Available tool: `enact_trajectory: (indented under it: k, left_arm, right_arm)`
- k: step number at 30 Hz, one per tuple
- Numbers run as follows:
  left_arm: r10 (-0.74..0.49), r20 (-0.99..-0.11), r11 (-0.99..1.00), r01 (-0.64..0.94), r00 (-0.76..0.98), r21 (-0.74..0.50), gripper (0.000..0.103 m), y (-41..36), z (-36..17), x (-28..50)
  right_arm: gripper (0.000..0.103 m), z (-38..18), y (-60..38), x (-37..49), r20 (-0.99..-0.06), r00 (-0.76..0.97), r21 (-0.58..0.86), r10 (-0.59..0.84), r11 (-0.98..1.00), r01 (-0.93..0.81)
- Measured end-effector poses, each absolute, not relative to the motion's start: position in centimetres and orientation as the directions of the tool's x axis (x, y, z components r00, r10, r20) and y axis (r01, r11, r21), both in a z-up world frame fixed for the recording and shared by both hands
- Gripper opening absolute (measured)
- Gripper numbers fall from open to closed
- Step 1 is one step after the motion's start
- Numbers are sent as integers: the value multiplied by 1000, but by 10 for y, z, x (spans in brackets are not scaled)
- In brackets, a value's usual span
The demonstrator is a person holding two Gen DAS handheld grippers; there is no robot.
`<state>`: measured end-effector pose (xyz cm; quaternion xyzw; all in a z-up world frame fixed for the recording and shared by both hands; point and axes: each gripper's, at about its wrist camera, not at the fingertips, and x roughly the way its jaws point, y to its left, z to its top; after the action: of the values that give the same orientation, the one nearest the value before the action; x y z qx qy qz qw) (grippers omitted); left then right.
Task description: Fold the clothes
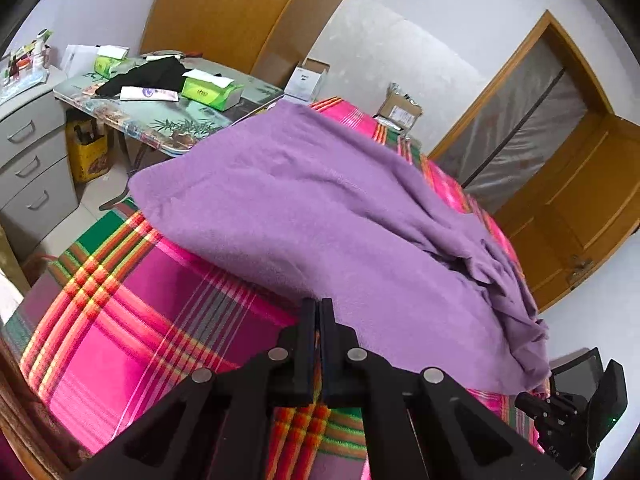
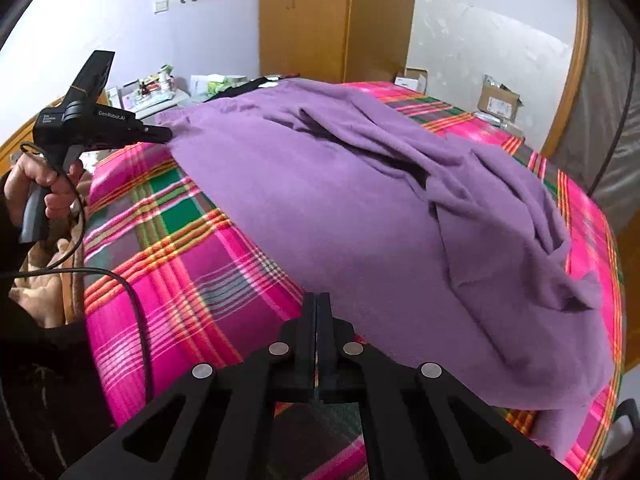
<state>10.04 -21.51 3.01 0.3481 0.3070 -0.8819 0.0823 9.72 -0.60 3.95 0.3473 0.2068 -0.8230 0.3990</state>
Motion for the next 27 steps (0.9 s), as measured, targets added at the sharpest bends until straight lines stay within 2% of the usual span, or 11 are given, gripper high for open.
enact_trajectory:
  k: [7,8,9,11,25,26,27]
  left_arm:
    - [85,-652,-797,342,-753,-498,2,-216,33,110]
    - [85,-651,-797,341,-754,-499,2,-215,33,108]
    - [85,-647,-798,337,-758,-500,2,-215,35,107]
    - [84,-631,-801,325,-771,-503,2,-216,43,106]
    - [76,-576,-834,265,-814,-485,2,-209,85,96]
    - [75,-577,-834,266,-814,-484,2,-209,85,96]
    - [75,-578,-834,267,-813,-483,2,-209,84,95]
  right_arm:
    - [1,47,3,114,-716,-469,-114,-516,-577,809]
    - [6,44,2,112,-724,-469,-125,-506,-572,811]
    - [18,41,0,110,-729,-474,-141,-493,-570,810]
    - [29,36,-5,108,-734,-479,-165,-481,-558,813]
    - [29,27,-19,92,-737,-487,-202,-469,-534,821]
    - [27,27,-19,91,-736,-488,-204,-470,-533,821]
    - [5,27,-20,90,-735,-488,-205,-471,-532,821]
